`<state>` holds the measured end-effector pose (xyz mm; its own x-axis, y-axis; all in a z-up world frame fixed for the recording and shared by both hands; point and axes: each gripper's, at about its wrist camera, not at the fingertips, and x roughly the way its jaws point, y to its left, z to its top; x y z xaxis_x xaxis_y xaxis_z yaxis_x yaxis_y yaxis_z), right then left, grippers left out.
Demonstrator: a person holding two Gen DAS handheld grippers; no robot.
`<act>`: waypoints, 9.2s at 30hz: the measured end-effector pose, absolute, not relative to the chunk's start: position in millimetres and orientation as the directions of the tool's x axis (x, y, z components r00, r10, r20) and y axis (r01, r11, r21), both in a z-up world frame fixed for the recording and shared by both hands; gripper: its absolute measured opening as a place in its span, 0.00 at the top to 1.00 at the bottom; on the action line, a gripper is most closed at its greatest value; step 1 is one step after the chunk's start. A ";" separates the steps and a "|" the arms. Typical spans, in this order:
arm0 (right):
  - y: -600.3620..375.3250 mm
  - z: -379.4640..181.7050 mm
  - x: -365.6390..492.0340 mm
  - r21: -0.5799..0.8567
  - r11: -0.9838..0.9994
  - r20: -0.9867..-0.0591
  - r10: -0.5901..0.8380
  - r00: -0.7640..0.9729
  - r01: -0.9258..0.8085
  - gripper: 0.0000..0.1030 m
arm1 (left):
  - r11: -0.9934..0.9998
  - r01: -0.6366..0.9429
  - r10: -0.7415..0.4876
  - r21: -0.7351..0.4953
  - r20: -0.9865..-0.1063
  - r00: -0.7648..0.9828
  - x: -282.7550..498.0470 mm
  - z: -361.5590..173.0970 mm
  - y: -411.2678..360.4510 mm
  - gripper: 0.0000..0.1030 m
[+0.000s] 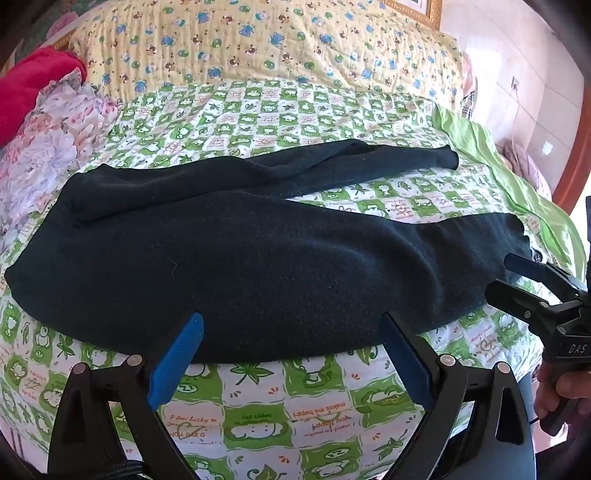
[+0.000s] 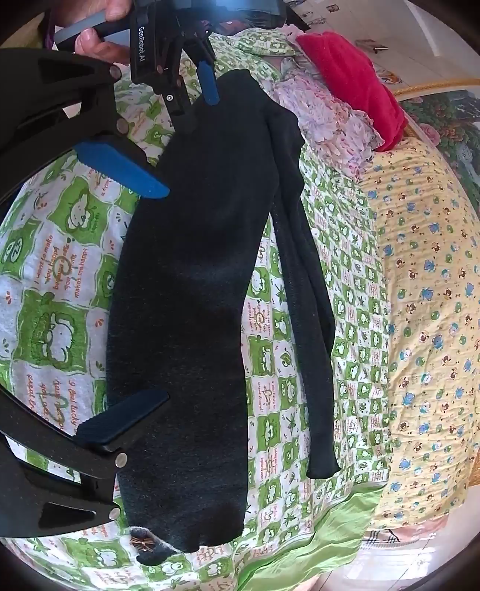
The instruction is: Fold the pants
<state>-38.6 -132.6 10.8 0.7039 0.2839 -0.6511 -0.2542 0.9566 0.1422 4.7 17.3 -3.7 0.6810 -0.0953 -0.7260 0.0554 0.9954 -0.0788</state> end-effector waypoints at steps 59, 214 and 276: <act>-198.1 47.8 56.2 0.147 0.965 -0.697 0.257 0.669 -0.217 0.00 | 0.977 0.206 -0.179 -0.052 -0.724 0.666 126.2 24.9 -21.4 0.06; 74.4 -4.8 46.4 0.162 0.639 -0.695 0.615 0.373 -0.752 0.57 | 0.916 -0.345 0.008 -0.204 -0.852 0.524 124.4 21.7 194.2 0.87; 63.7 7.3 23.2 0.377 0.628 -0.671 0.692 0.267 -0.681 0.74 | 0.736 -0.453 -0.041 -0.503 -0.701 0.712 -41.0 0.6 296.6 0.40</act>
